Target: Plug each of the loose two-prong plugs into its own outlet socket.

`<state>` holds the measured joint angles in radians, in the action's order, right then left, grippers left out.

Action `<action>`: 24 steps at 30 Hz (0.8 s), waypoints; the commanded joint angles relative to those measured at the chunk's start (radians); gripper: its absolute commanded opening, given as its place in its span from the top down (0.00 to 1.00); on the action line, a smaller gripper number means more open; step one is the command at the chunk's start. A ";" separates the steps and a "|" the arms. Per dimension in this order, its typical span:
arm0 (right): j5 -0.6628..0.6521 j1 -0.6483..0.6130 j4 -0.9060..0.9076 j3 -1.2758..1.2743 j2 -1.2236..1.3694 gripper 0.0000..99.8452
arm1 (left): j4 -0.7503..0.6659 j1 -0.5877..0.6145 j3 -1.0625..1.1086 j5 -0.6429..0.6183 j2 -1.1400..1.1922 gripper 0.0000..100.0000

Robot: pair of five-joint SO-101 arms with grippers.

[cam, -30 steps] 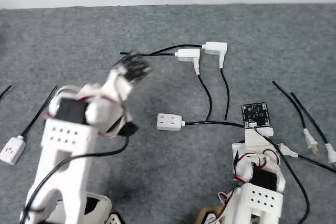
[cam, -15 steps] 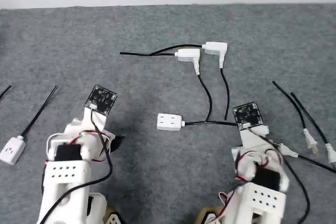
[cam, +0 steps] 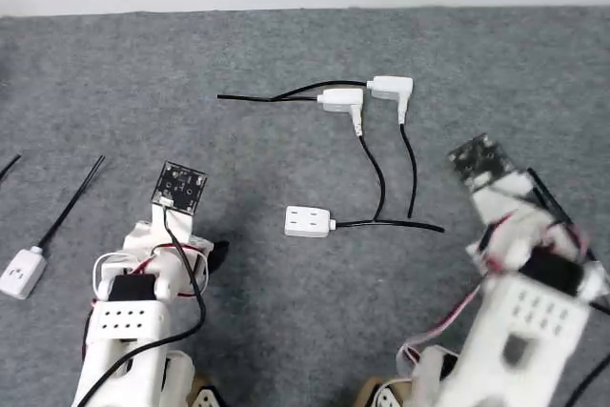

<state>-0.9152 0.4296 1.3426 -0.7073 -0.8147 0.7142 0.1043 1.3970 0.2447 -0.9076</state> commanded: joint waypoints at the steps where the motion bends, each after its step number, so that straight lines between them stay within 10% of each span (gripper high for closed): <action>1: -0.092 0.050 0.016 0.198 0.254 0.99 | -0.023 -0.006 -0.005 -0.011 -0.015 0.70; 16: -0.634 0.246 -0.150 0.242 0.745 0.99 | -0.046 -0.009 -0.004 -0.009 -0.008 0.70; 24: -0.695 0.239 -0.271 0.241 0.704 0.77 | -0.046 -0.009 -0.004 0.009 -0.008 0.70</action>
<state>-1.5474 0.6659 1.0986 -0.5140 -0.0736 0.6897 0.1013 1.3970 0.2463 -0.9076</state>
